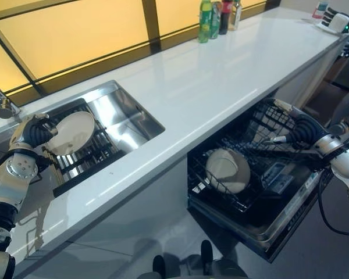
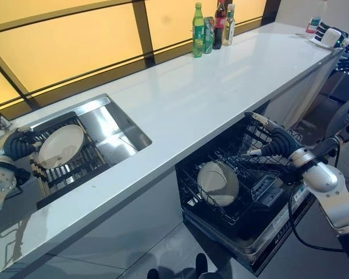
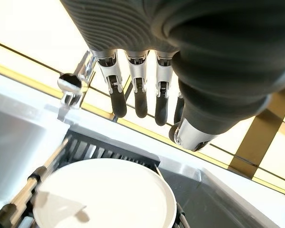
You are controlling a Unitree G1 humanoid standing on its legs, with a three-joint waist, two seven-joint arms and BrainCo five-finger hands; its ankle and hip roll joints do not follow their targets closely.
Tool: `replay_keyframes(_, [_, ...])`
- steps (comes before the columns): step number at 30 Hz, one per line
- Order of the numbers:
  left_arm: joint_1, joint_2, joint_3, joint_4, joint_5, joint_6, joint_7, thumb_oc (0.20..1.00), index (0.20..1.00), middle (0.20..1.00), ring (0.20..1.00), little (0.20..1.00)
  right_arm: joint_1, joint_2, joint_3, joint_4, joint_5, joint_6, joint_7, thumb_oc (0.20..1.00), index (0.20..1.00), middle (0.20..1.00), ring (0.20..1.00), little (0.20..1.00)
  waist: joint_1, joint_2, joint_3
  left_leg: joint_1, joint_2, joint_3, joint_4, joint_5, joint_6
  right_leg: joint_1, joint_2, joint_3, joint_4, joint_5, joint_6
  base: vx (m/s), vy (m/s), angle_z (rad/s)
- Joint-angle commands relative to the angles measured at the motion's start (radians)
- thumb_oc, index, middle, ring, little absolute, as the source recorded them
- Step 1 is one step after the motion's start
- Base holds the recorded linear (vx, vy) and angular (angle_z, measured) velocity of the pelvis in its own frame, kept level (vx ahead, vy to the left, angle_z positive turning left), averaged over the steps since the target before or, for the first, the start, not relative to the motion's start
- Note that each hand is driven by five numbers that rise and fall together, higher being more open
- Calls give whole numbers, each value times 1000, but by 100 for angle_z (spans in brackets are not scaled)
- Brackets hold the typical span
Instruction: Pick up plates and place into dishwasher.
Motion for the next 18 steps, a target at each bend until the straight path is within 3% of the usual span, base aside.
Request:
replay_keyframes(1, [21,44,14,-24,32,-31,3,200,200,200,200,200,-37,15,8,-56,9,-50,4,1000,1000,1000,1000,1000,10,-18,-41,16,-71,19,8,-70,46,71,-23,-11,3,-92,101,36,-5,4])
replay_keyframes(4, [28,34,6,-13,28,-14,-28,200,200,200,200,200,-30,8,8,-60,12,-36,10,1000,1000,1000,1000,1000,8,-20,-44,16,-68,21,8,-69,46,71,-22,-10,3,-93,102,33,0,3])
replay_keyframes(5, [28,32,2,-9,28,-4,-46,272,272,272,272,272,-29,7,8,-61,11,-34,9,1000,1000,1000,1000,1000,8,-20,-44,16,-68,21,8,-69,47,70,-22,-10,3,-93,102,32,6,1])
replay_keyframes(6, [28,23,-9,1,37,20,-66,1000,1000,1000,1000,1000,-32,4,10,-58,14,-28,8,1000,1000,1000,1000,1000,7,-22,-44,15,-67,20,8,-68,47,69,-21,-9,3,-92,102,0,0,0])
replay_keyframes(18, [-52,-46,-100,133,86,83,-107,1000,1000,1000,1000,1000,-57,-5,45,-21,25,-22,24,1000,1000,1000,1000,1000,-15,-37,-18,6,-64,25,8,-63,52,58,-17,9,3,-84,106,21,14,-1])
